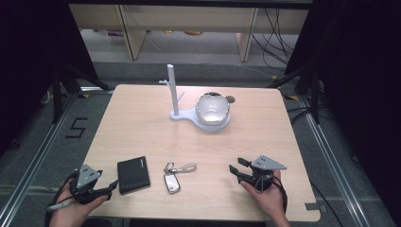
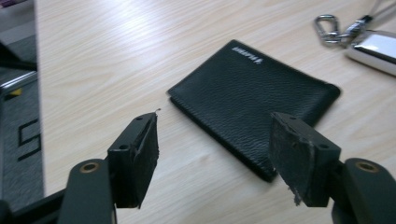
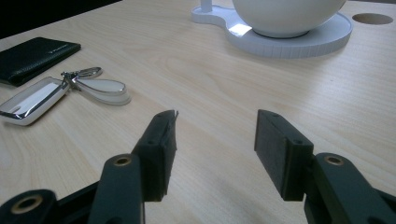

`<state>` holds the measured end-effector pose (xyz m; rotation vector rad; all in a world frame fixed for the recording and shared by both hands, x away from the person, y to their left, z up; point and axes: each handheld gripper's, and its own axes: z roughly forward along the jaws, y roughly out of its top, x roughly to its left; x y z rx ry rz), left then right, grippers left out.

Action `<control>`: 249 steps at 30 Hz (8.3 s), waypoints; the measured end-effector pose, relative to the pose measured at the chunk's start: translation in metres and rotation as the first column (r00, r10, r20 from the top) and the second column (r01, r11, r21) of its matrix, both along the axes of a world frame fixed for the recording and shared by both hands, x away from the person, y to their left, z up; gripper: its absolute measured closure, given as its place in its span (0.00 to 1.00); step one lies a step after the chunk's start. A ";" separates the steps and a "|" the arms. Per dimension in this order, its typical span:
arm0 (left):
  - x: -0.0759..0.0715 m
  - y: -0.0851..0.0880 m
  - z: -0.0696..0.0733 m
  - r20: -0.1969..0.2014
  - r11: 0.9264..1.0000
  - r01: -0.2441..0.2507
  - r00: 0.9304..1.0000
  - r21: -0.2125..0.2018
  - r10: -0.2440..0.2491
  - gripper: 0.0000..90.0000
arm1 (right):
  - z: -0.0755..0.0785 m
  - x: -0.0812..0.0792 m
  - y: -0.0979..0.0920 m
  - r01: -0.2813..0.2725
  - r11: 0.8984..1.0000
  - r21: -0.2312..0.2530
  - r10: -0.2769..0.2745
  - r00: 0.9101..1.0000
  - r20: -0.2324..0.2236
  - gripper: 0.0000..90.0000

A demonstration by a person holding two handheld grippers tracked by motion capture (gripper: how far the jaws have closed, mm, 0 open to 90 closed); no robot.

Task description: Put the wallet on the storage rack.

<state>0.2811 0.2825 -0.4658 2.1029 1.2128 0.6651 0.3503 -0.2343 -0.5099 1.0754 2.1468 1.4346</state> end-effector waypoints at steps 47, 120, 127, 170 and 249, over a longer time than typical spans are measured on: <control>0.048 -0.055 -0.021 -0.317 0.763 0.543 0.836 0.351 -0.449 0.47 | 0.012 0.005 0.011 -0.070 0.997 -0.019 0.070 0.997 -0.025 0.54; 0.090 -0.178 0.101 -0.170 0.539 0.819 0.570 0.198 -0.804 0.77 | 0.114 0.013 0.153 -0.579 0.604 -0.548 0.607 0.779 -0.155 0.87; 0.081 -0.147 0.114 0.122 0.638 0.737 0.628 0.222 -0.769 0.42 | 0.136 0.048 0.118 -0.520 0.739 -0.429 0.495 0.850 -0.179 0.88; 0.059 -0.087 -0.026 0.175 0.879 0.457 0.884 -0.135 -0.433 0.37 | 0.187 0.143 0.041 -0.242 0.921 -0.307 0.193 0.964 -0.181 0.87; 0.057 -0.094 -0.037 0.132 0.869 0.462 0.886 -0.178 -0.444 0.35 | 0.123 0.221 0.063 -0.119 0.955 -0.271 0.077 0.984 -0.161 0.86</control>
